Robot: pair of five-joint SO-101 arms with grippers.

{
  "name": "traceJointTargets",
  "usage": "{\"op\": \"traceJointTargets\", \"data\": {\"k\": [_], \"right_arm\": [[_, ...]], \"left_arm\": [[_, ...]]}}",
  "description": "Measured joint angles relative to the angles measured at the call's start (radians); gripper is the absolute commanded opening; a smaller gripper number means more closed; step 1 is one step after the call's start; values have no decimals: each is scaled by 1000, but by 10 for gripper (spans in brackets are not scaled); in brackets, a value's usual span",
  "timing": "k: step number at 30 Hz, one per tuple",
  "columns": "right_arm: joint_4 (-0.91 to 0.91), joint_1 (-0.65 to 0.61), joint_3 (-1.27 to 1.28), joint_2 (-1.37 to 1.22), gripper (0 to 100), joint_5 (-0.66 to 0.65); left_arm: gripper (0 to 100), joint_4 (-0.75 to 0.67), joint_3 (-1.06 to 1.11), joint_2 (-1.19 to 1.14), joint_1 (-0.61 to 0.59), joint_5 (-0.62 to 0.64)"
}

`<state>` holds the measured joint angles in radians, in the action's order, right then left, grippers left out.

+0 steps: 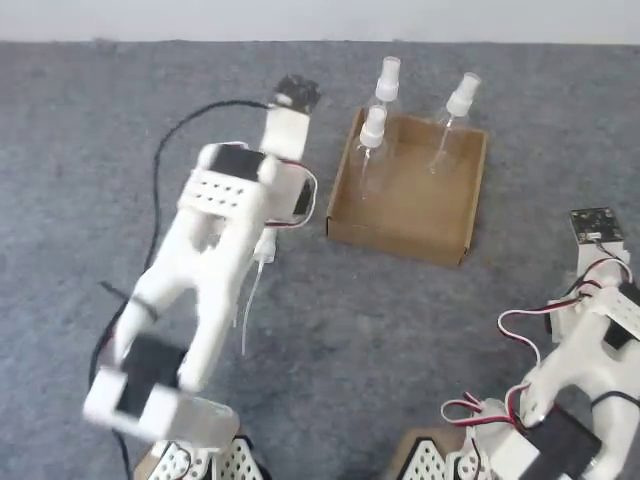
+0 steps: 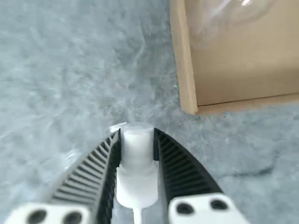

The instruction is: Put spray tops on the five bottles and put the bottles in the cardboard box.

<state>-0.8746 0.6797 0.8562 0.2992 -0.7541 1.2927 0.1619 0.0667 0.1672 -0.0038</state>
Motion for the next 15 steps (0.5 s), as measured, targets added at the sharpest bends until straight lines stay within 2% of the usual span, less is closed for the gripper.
{"op": "traceJointTargets", "data": {"k": [3,7,11,15], "right_arm": [[0,0,0,0,85,0],[0,0,0,0,89,0],[0,0,0,0,171,-6],[-48,0,0,0,240,-77]], "left_arm": [[9,40,17,152,-23,0],[9,18,149,347,-66,0],[10,-103,387,532,-89,0],[10,-272,657,723,-130,0]]}}
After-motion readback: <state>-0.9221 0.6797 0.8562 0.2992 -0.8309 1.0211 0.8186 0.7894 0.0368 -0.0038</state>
